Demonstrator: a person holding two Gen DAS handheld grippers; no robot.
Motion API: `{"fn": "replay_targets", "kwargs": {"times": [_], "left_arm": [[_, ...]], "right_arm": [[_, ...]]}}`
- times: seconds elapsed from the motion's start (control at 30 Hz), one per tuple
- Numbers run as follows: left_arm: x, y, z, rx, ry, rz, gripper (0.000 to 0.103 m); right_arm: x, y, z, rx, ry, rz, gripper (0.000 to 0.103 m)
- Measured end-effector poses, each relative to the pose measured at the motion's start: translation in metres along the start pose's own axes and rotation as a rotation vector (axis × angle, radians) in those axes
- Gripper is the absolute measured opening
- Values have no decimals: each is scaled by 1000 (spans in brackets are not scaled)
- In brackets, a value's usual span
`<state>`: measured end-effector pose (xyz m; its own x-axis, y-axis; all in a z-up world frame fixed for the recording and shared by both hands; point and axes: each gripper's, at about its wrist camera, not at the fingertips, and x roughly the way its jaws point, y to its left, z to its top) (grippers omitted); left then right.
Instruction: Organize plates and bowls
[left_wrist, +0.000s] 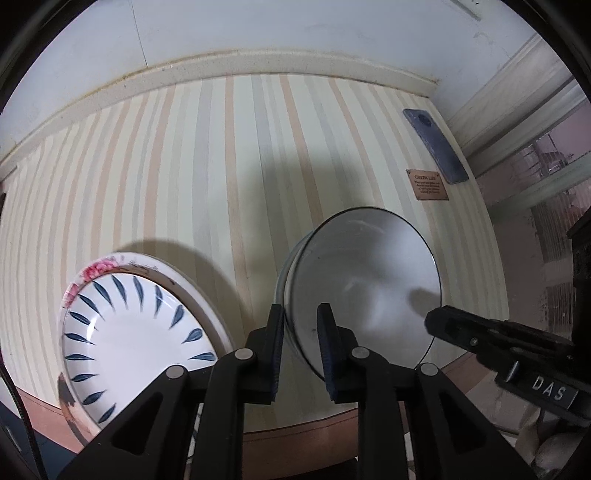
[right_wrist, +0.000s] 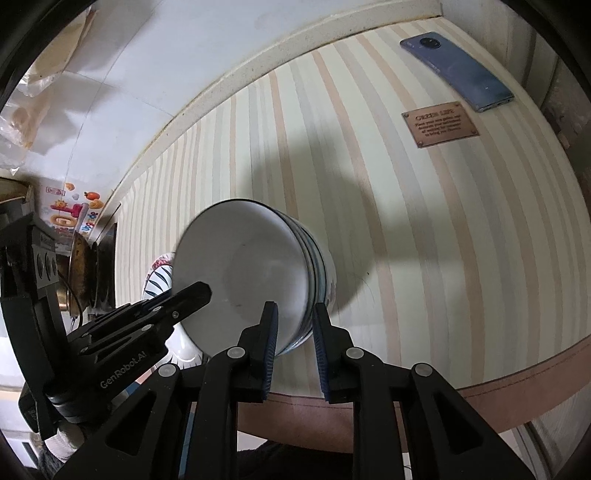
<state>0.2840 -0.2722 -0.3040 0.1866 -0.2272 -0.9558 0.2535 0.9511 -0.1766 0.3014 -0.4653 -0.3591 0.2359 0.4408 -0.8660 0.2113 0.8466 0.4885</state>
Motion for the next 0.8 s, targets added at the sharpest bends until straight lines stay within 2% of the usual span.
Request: {"fn": "replay_targets", "kwargs": {"times": [0.07, 0.2, 0.27, 0.37, 0.47, 0.5, 0.53, 0.77, 0.8], "left_arm": [[-11, -2, -2, 16, -21, 6, 18], [-40, -6, -9, 46, -62, 21, 19], [-58, -9, -15, 69, -94, 26, 21], [-84, -11, -24, 101, -130, 21, 32], [-101, -15, -30, 123, -153, 11, 56], [-106, -15, -32, 134, -160, 5, 69], [-111, -16, -33, 139, -165, -3, 75], [-142, -23, -40, 151, -207, -37, 89], [-146, -24, -41, 151, -213, -45, 95]], "right_arm": [[-10, 4, -2, -11, -22, -21, 36], [-36, 19, -15, -45, -72, -60, 55], [-50, 27, -21, -61, -99, -78, 71], [-72, 37, -34, -81, -143, -99, 87], [-87, 43, -44, -86, -159, -111, 93], [-91, 44, -47, -89, -164, -119, 93], [-96, 45, -50, -91, -171, -131, 93], [-126, 54, -70, -104, -218, -128, 96], [-129, 55, -71, -102, -223, -131, 96]]}}
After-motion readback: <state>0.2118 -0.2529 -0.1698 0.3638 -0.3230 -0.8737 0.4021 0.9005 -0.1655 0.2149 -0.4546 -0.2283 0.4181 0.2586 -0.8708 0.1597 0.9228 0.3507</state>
